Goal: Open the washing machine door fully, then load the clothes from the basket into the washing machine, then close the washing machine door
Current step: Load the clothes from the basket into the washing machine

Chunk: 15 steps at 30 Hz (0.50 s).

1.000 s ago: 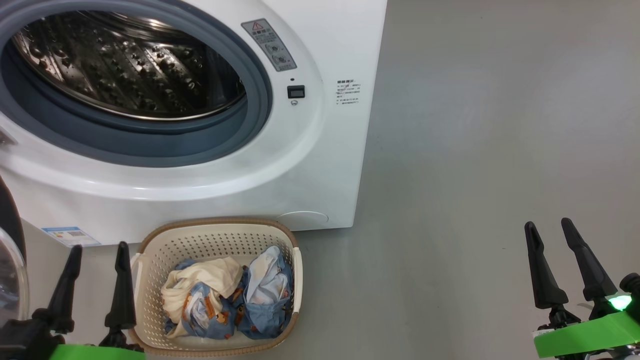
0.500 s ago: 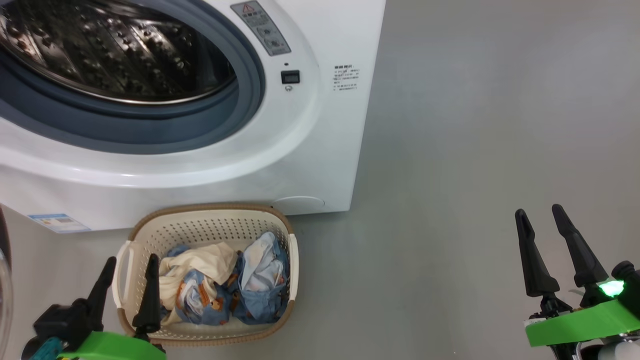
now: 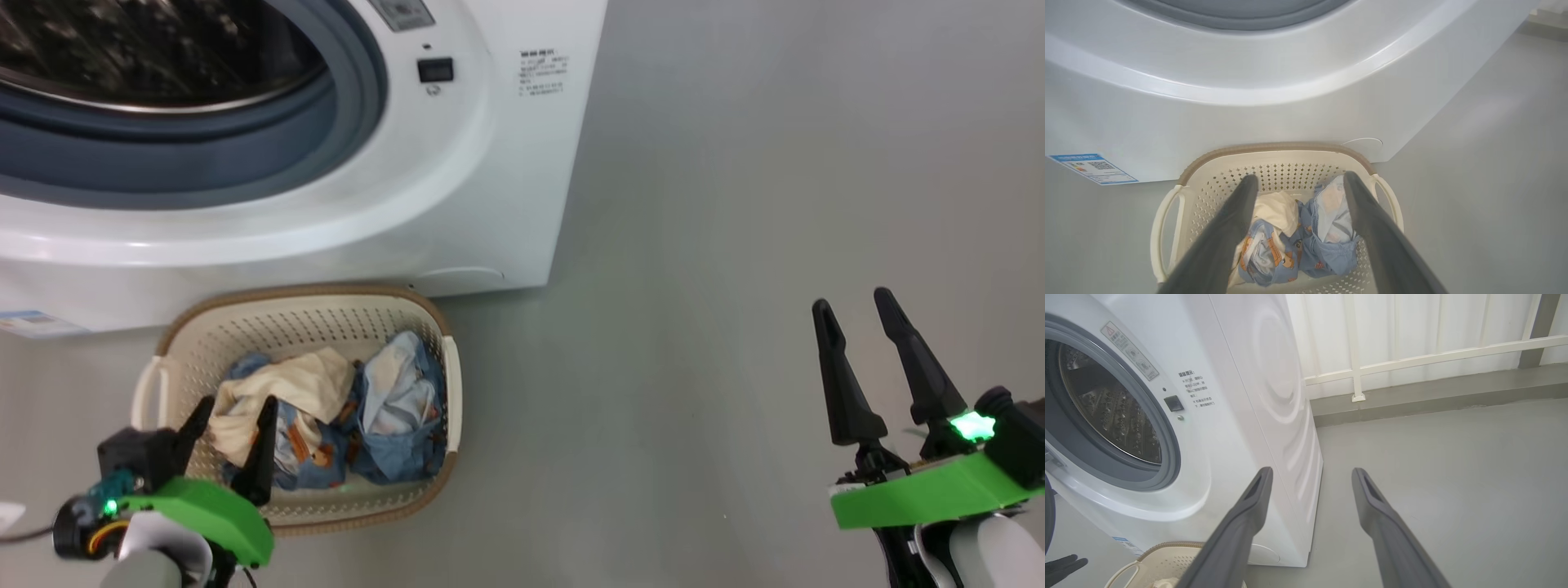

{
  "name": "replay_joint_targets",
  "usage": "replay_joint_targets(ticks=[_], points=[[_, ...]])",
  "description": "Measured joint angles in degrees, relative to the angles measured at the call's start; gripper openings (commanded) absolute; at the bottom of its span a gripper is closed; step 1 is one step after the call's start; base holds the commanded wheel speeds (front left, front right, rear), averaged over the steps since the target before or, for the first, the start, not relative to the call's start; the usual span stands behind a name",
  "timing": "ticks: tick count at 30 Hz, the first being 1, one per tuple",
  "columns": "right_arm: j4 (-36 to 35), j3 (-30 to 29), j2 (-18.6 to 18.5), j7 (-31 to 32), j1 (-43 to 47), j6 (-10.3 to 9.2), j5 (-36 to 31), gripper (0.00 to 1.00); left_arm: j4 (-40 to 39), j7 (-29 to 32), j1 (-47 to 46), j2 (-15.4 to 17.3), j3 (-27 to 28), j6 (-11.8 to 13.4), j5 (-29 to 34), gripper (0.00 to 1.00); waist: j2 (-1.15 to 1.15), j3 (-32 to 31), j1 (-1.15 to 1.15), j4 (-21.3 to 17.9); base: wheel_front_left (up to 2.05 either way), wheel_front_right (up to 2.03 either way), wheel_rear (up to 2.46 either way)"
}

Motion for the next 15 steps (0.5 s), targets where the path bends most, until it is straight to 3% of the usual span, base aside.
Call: replay_joint_targets(ticks=[9,15], points=[[-0.69,1.42,0.55,-0.01,-4.45,0.0,-0.51,1.0,11.06,0.53,-9.4,1.46,-6.0,0.0,-1.78,1.0,0.0,6.54,0.0,-1.88,0.0,0.0,0.0],[-1.08,2.04,1.03,-0.01,-6.89,0.0,-0.62,1.0,13.44,1.51,-13.45,1.55,-13.14,0.0,-7.24,1.0,0.0,10.56,0.0,-3.43,0.0,0.0,0.0]])
